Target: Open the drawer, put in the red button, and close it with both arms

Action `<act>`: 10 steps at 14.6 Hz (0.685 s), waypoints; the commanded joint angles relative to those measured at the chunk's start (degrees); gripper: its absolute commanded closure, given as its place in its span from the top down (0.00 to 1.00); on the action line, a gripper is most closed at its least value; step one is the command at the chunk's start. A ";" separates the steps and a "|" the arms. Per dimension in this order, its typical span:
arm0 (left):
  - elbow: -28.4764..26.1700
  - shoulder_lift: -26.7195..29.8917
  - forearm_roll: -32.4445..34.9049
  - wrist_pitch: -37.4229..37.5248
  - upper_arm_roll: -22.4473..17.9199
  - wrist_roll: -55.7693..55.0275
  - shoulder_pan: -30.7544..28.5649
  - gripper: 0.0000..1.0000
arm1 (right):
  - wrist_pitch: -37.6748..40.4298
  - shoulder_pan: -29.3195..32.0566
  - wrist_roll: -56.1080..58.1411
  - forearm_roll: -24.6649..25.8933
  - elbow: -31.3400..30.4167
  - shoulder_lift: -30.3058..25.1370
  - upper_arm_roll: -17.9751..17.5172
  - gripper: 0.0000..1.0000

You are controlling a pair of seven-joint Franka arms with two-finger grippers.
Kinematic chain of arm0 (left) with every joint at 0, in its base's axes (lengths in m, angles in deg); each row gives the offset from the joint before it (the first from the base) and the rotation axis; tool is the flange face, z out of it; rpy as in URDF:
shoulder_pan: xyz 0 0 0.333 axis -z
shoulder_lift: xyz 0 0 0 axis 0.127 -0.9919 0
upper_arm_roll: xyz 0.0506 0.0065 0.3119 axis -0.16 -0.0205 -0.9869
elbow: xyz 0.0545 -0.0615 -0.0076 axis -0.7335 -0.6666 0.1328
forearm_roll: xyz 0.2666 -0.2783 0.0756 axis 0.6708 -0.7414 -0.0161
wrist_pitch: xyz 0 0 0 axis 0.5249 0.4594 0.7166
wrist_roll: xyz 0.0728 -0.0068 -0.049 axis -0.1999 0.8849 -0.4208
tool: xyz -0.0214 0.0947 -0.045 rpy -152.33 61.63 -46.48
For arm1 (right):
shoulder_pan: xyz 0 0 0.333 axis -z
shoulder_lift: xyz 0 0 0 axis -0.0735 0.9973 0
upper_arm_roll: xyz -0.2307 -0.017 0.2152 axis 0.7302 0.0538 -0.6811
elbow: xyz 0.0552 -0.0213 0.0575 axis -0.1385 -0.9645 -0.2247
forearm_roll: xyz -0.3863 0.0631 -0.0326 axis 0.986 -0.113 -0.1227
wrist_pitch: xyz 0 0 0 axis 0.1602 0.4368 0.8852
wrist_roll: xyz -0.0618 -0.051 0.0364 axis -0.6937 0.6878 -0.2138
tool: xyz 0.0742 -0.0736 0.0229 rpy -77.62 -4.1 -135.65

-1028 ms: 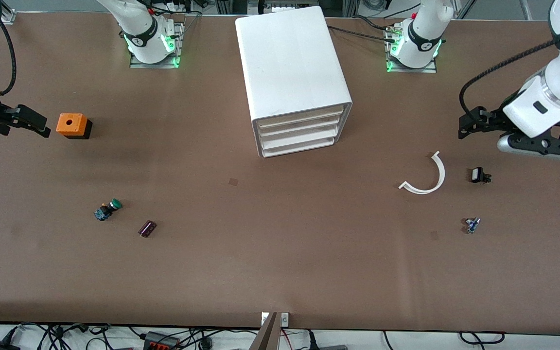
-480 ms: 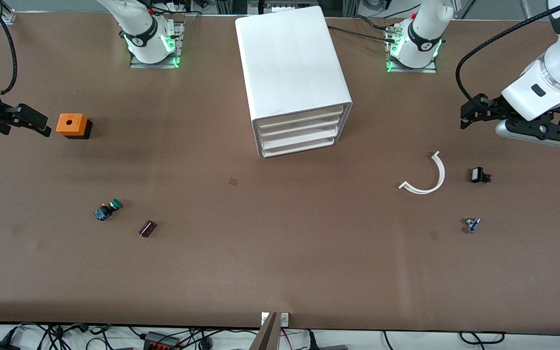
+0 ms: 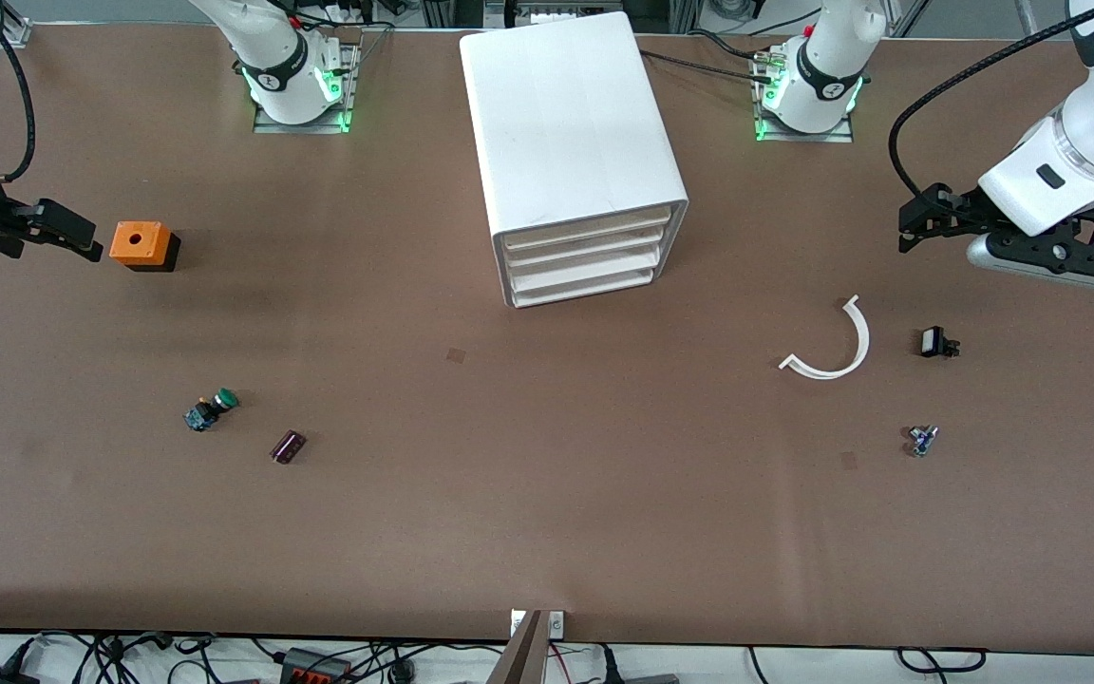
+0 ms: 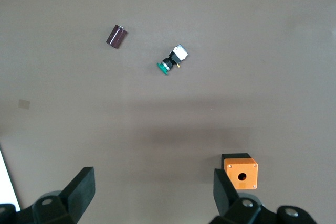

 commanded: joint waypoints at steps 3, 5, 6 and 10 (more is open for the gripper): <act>-1.09 0.78 1.29 -0.46 -0.11 0.80 -0.19 1.00 | 0.84 1.04 1.02 0.29 -2.61 -2.48 0.09 1.00; -1.00 0.78 1.29 -0.46 -0.11 0.72 -0.19 1.00 | -2.32 1.04 1.01 0.29 -6.22 -4.68 0.09 1.00; -1.09 0.78 1.29 -0.46 -0.11 0.72 -0.19 1.00 | -2.59 1.04 1.01 0.38 -6.40 -4.86 0.09 1.00; -1.09 0.78 1.29 -0.46 -0.02 0.72 -0.19 1.00 | -2.95 1.04 1.01 0.82 -6.05 -4.77 0.00 1.00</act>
